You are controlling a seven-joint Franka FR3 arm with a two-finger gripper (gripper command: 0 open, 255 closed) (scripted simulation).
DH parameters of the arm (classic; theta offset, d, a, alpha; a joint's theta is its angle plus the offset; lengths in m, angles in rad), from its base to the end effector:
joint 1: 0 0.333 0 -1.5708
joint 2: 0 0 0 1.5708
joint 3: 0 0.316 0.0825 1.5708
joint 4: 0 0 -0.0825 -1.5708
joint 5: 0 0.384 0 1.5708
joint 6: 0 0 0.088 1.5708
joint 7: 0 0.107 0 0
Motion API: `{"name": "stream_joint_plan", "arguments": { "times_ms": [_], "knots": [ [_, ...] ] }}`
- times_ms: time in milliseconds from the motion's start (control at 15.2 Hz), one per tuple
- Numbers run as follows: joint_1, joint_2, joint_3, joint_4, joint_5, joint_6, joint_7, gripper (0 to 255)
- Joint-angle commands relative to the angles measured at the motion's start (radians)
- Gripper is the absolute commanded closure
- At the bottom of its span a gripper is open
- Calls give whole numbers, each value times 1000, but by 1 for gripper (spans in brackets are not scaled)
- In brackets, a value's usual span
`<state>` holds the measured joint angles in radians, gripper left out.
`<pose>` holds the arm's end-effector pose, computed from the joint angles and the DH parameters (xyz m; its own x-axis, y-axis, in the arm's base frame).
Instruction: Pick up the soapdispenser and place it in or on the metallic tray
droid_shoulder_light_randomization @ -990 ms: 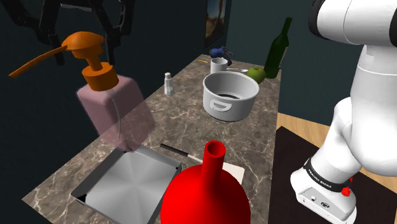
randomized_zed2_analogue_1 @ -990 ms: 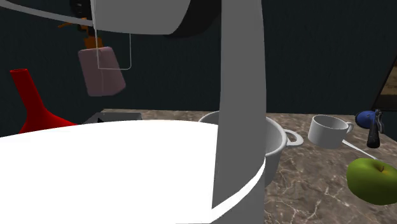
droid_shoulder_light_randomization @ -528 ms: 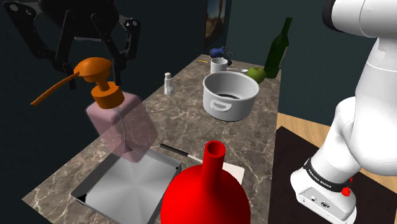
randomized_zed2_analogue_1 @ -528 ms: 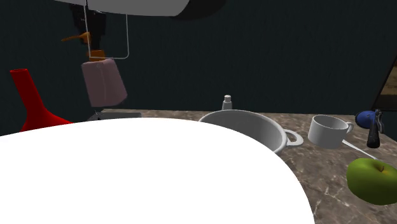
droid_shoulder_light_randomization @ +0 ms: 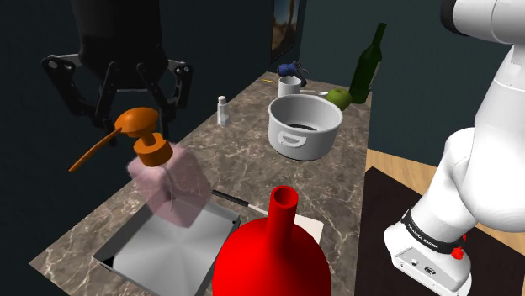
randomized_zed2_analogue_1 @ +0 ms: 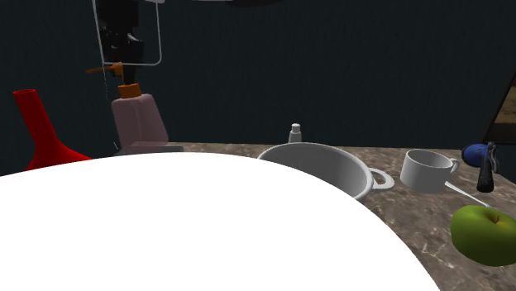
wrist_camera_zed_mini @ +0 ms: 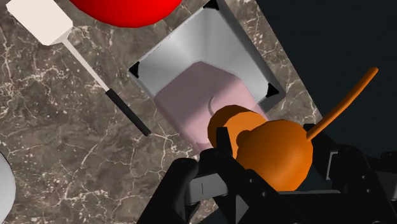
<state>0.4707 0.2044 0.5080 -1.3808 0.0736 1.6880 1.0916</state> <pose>0.3691 0.5005 0.6205 0.9880 -0.1221 -0.0943 -0.1383 -0.9718 -0.1908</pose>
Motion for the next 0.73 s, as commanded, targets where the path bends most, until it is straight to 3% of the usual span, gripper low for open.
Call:
{"name": "stream_joint_plan", "arguments": {
  "times_ms": [0, 462, 660],
  "knots": [
    [-3, -7, -1, -35, 4, 29, -5, 255],
    [-12, -28, -3, -157, 17, 131, -25, 255],
    [-12, -28, -3, -157, 17, 131, -25, 255]
  ]
}}
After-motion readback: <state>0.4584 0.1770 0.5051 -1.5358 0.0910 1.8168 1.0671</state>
